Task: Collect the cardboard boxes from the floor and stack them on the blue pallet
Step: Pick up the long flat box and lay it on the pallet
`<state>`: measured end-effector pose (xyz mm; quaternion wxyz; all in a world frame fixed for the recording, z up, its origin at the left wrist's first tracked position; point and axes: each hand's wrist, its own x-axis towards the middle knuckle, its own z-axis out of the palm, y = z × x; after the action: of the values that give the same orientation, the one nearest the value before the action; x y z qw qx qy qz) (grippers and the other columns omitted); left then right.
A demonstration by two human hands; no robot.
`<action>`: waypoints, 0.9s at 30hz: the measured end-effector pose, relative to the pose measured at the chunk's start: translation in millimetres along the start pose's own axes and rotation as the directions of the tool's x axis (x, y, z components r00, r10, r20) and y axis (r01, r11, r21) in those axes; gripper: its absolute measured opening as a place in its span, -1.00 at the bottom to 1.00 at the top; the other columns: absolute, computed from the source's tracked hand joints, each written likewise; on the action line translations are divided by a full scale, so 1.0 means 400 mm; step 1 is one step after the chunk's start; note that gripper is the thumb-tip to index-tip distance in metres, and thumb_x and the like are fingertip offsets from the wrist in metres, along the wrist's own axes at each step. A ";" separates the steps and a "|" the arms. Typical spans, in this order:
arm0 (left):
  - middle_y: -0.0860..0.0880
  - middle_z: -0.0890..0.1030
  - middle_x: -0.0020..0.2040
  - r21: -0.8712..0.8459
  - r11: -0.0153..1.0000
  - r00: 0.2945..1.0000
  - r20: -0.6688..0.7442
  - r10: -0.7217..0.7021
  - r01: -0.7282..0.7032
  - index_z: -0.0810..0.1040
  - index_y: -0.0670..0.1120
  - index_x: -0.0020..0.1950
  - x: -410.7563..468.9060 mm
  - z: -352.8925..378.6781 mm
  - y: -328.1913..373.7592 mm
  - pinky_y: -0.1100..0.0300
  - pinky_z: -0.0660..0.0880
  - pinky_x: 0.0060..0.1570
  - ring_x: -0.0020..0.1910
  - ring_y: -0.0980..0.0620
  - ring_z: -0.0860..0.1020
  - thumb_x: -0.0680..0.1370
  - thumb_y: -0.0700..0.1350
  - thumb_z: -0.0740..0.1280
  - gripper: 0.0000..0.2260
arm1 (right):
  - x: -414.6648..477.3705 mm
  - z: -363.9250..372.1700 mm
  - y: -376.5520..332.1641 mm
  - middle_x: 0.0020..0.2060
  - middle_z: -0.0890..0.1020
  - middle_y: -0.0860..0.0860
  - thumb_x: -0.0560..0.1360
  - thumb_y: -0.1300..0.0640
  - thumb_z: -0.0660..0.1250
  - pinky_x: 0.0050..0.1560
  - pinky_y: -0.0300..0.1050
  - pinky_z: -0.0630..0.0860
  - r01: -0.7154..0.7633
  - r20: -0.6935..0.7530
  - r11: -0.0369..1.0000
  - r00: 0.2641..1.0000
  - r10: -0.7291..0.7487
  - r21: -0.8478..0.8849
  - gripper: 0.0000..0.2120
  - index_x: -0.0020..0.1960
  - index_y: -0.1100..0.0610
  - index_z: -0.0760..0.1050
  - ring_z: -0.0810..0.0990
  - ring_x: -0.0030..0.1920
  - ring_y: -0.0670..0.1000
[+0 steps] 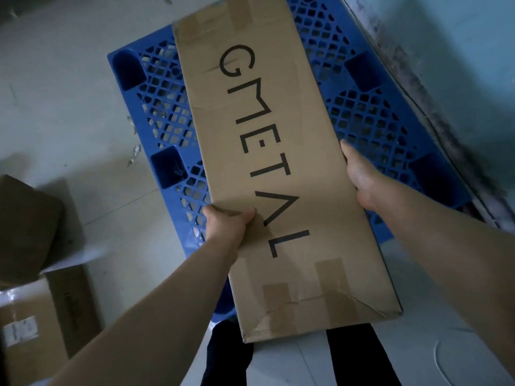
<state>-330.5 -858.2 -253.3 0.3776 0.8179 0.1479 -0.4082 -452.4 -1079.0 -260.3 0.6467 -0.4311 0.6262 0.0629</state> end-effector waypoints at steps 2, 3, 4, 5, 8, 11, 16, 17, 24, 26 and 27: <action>-0.05 0.45 0.09 -0.012 1.000 1.000 0.010 -0.028 0.028 0.23 -0.05 0.24 0.029 0.079 -0.019 -0.02 0.51 0.00 0.02 -0.09 0.47 0.41 0.00 0.52 -0.42 | 0.071 -0.040 0.009 0.40 0.42 0.02 0.42 -0.49 0.05 0.40 0.14 0.31 -0.014 -0.011 0.999 1.000 0.014 -0.040 -0.24 0.48 -0.08 0.28 0.43 0.35 0.08; -0.06 0.45 0.09 -0.015 0.999 0.999 0.006 -0.051 0.051 0.23 -0.04 0.23 0.049 0.122 -0.033 -0.04 0.52 0.04 0.03 -0.10 0.48 0.41 0.00 0.53 -0.42 | 0.110 -0.059 0.015 0.39 0.43 0.01 0.44 -0.47 0.05 0.40 0.15 0.31 -0.015 -0.017 0.999 1.000 0.014 -0.051 -0.26 0.48 -0.08 0.28 0.43 0.35 0.09; -0.05 0.45 0.09 -0.023 0.997 0.998 0.007 -0.070 0.070 0.23 -0.04 0.22 0.069 0.164 -0.044 -0.07 0.53 0.07 0.04 -0.11 0.48 0.41 0.00 0.53 -0.42 | 0.148 -0.078 0.023 0.37 0.44 0.01 0.46 -0.45 0.04 0.40 0.14 0.32 -0.019 -0.022 0.998 1.000 0.017 -0.056 -0.28 0.49 -0.08 0.27 0.43 0.34 0.09; -0.04 0.44 0.07 -0.030 0.996 0.996 0.007 -0.086 0.087 0.22 -0.04 0.23 0.090 0.204 -0.057 -0.08 0.53 0.09 0.04 -0.11 0.48 0.41 -0.01 0.53 -0.42 | 0.188 -0.094 0.031 0.37 0.43 0.00 0.48 -0.43 0.02 0.41 0.14 0.31 -0.019 -0.029 0.997 0.999 0.017 -0.071 -0.30 0.49 -0.07 0.26 0.42 0.35 0.09; -0.02 0.43 0.06 -0.021 0.993 0.993 -0.004 -0.120 0.120 0.20 -0.04 0.30 0.163 0.312 -0.090 -0.04 0.51 0.05 0.02 -0.09 0.46 0.45 -0.03 0.49 -0.42 | 0.312 -0.122 0.070 0.48 0.31 0.01 0.57 -0.32 -0.01 0.47 0.06 0.20 0.059 -0.082 0.984 0.994 -0.073 -0.167 -0.38 0.52 -0.03 0.20 0.30 0.44 0.07; -0.04 0.42 0.11 0.074 0.993 0.995 -0.014 -0.096 0.096 0.15 -0.03 0.42 0.241 0.405 -0.120 0.01 0.48 -0.06 -0.07 -0.08 0.45 0.52 -0.09 0.39 -0.42 | 0.417 -0.121 0.126 0.50 0.27 -0.02 0.66 -0.06 -0.01 0.36 -0.05 0.26 0.155 -0.119 0.925 0.971 -0.208 -0.347 -0.54 0.54 -0.08 0.14 0.34 0.41 0.06; 0.03 0.41 -0.09 0.144 0.986 0.996 -0.022 -0.086 0.089 0.10 0.04 0.49 0.313 0.476 -0.177 0.07 0.42 -0.19 -0.25 0.07 0.39 0.55 -0.16 0.32 -0.41 | 0.505 -0.140 0.188 0.55 0.10 -0.08 0.66 0.16 0.03 0.06 -0.27 0.26 0.132 -0.098 0.900 0.977 -0.189 -0.415 -0.45 0.56 -0.19 -0.05 0.41 0.24 -0.10; 0.03 0.42 -0.07 0.155 0.984 0.996 -0.015 -0.085 0.086 0.10 0.06 0.50 0.315 0.477 -0.181 0.08 0.43 -0.19 -0.24 0.07 0.40 0.55 -0.15 0.33 -0.40 | 0.506 -0.145 0.191 0.55 0.11 -0.08 0.67 0.16 0.03 0.03 -0.27 0.24 0.135 -0.106 0.903 0.975 -0.194 -0.408 -0.45 0.55 -0.19 -0.05 0.38 0.15 -0.14; -0.03 0.46 -0.04 0.231 0.968 0.993 0.036 -0.109 0.098 0.11 0.11 0.50 0.292 0.491 -0.180 -0.04 0.59 -0.08 -0.18 -0.02 0.48 0.55 -0.15 0.28 -0.41 | 0.482 -0.174 0.190 0.55 0.11 -0.03 0.60 0.32 0.07 -0.31 -0.26 0.39 0.101 -0.131 0.852 0.972 -0.195 -0.514 -0.27 0.54 -0.23 -0.18 0.49 -0.12 -0.07; -0.05 0.46 -0.02 0.226 0.969 0.994 0.029 -0.109 0.100 0.11 0.09 0.51 0.290 0.490 -0.173 0.02 0.54 -0.14 -0.19 -0.01 0.47 0.55 -0.16 0.26 -0.42 | 0.470 -0.170 0.179 0.55 0.10 -0.04 0.57 0.34 0.10 -0.19 -0.18 0.50 0.097 -0.130 0.835 0.972 -0.197 -0.541 -0.23 0.54 -0.21 -0.17 0.55 0.05 0.03; -0.05 0.46 -0.01 0.236 0.967 0.994 0.026 -0.104 0.095 0.11 0.09 0.51 0.285 0.487 -0.166 0.05 0.51 -0.17 -0.20 -0.01 0.47 0.56 -0.16 0.25 -0.43 | 0.459 -0.163 0.174 0.55 0.10 -0.04 0.56 0.35 0.12 -0.04 -0.14 0.53 0.094 -0.154 0.829 0.965 -0.212 -0.551 -0.23 0.55 -0.18 -0.15 0.51 0.20 0.08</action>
<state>-404.4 -964.9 -449.5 0.2603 0.8402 0.1326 -0.4568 -506.5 -1161.4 -442.0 0.4329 -0.6486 0.6105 0.1386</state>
